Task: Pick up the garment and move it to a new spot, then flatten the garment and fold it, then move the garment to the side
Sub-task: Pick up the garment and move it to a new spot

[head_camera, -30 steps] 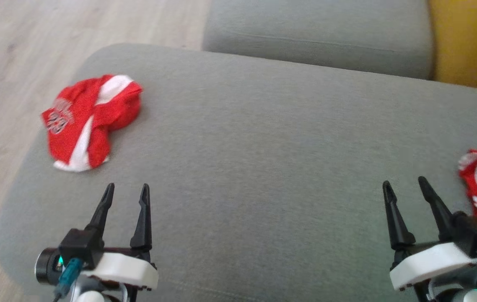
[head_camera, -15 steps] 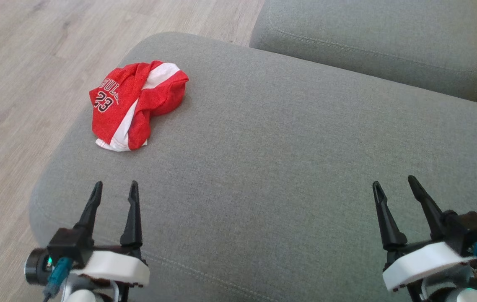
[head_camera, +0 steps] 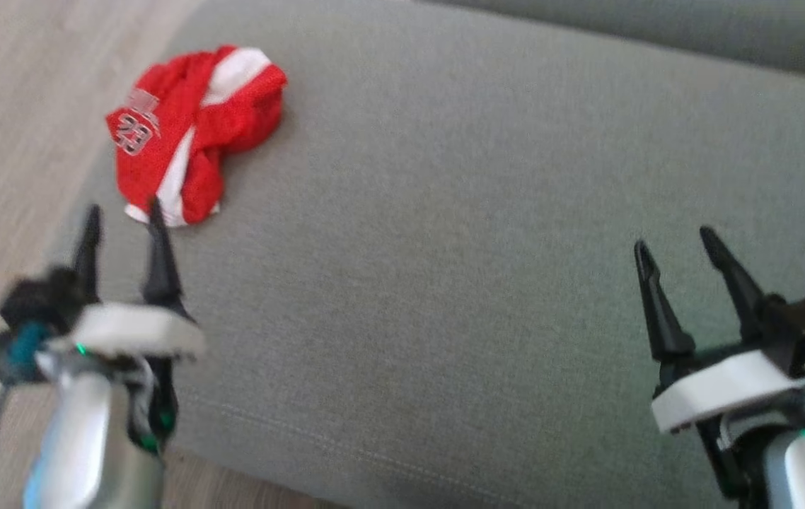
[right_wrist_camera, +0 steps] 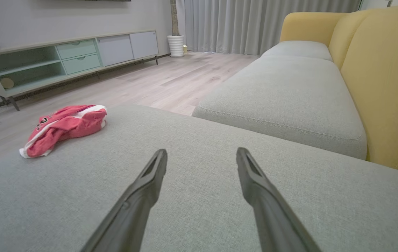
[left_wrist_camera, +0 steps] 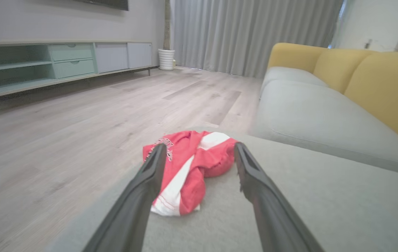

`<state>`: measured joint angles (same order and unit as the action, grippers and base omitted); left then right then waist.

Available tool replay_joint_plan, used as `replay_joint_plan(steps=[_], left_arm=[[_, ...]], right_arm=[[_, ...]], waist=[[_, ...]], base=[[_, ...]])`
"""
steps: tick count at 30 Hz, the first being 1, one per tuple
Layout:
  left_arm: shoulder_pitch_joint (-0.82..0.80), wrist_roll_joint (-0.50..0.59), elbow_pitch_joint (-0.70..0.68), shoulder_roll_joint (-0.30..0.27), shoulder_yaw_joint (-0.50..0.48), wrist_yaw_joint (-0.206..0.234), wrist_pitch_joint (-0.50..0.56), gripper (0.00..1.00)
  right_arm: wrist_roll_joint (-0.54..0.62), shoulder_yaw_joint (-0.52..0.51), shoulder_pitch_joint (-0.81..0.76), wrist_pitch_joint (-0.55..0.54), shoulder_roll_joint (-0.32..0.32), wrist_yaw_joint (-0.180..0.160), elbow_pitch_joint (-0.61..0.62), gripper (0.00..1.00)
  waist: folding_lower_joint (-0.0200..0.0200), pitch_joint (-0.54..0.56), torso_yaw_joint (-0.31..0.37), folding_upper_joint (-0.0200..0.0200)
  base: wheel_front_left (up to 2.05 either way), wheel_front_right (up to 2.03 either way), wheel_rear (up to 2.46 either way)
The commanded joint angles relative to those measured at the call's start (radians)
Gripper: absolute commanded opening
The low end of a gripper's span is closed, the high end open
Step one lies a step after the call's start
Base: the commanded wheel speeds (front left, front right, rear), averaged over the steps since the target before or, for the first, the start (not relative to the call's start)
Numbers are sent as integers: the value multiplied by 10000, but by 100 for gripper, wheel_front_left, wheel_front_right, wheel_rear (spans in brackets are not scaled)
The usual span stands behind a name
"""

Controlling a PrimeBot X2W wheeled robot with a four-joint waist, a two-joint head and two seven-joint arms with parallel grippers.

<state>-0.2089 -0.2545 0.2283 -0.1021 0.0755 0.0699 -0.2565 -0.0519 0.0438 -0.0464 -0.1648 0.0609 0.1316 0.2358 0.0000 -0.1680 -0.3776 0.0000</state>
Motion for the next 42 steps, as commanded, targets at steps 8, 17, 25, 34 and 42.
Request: replay_joint_plan(steps=[8, 17, 25, 34, 42], left_arm=[[-3462, -502, 3931, -634, -1497, -650, -52, 100], [-5513, -882, 8489, -1464, -1870, -1276, 109, 100], [-5673, -888, 8248, -2036, -2276, -1250, -45, 0], [-3403, -27, 4341, -1686, -3423, -1205, -51, 0], [-1597, 708, 1822, -1032, -3486, -1384, -52, 0]], right_arm=[[96, 539, 1450, -378, 806, -9, 757, 100], [-14, 613, 1998, -240, 898, -9, 620, 100], [-97, 289, 1926, 187, 609, -9, 220, 100], [-253, -79, 1515, 684, 256, -9, -290, 100], [-385, -370, 803, 868, 47, -9, -537, 100]], waist=[[0, -2641, 928, 0], [0, -3361, 1546, 0], [0, -2810, 1698, 0], [0, -1167, 1707, 0], [0, 150, 1804, 0]], base=[[0, 0, 0], [0, 0, 0], [0, 0, 0], [0, 0, 0], [0, 0, 0]])
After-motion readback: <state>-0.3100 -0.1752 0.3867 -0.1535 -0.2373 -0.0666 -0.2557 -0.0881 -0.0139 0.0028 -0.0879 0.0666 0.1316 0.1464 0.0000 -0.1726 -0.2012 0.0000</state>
